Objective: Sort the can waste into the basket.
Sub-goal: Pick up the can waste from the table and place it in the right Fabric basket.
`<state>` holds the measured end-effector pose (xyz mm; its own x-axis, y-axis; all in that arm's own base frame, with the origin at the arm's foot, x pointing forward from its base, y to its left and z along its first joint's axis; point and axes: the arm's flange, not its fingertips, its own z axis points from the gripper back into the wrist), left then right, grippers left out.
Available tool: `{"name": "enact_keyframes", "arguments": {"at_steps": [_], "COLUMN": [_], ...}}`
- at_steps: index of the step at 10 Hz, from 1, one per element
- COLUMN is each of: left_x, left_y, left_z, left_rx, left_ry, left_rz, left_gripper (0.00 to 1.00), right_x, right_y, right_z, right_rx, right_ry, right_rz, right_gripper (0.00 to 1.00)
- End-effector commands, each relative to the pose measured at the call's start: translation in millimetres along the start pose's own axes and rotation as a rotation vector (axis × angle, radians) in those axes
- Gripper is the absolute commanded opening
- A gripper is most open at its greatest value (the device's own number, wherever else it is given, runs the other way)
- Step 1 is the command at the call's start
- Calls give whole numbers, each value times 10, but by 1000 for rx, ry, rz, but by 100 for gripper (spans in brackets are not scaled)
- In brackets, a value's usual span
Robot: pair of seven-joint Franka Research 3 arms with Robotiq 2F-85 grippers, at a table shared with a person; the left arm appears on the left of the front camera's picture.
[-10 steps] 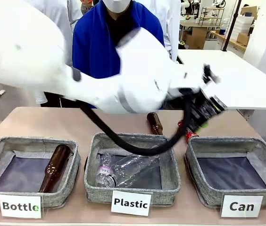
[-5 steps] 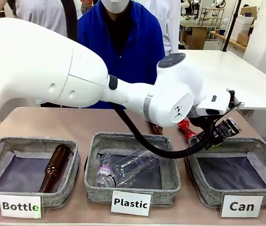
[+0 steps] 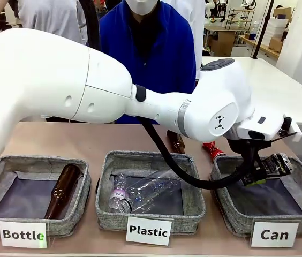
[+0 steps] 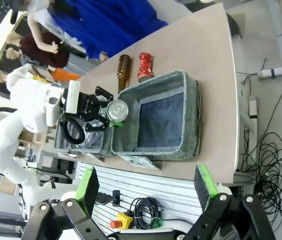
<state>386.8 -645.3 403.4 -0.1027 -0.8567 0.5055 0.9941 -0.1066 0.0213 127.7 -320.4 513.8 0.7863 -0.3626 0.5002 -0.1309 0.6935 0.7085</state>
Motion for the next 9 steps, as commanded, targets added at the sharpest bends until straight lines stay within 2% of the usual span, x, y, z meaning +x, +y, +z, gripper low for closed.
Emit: {"name": "enact_keyframes", "arguments": {"at_steps": [1, 6, 9], "left_x": [-5, -10, -103], "left_y": [52, 86, -75], "left_z": [87, 175, 635], "left_rx": [-12, -9, -132], "left_ry": [-30, -51, -111], "left_rz": [-37, -30, 31], "left_gripper": [100, 100, 100], "right_x": [-37, -37, -37], "right_y": [52, 52, 52], "right_z": [37, 37, 37], "right_rx": [6, 6, 6], "right_ry": [-7, -7, -7], "right_rz": [-24, -24, -24], "right_gripper": [100, 100, 100]}}
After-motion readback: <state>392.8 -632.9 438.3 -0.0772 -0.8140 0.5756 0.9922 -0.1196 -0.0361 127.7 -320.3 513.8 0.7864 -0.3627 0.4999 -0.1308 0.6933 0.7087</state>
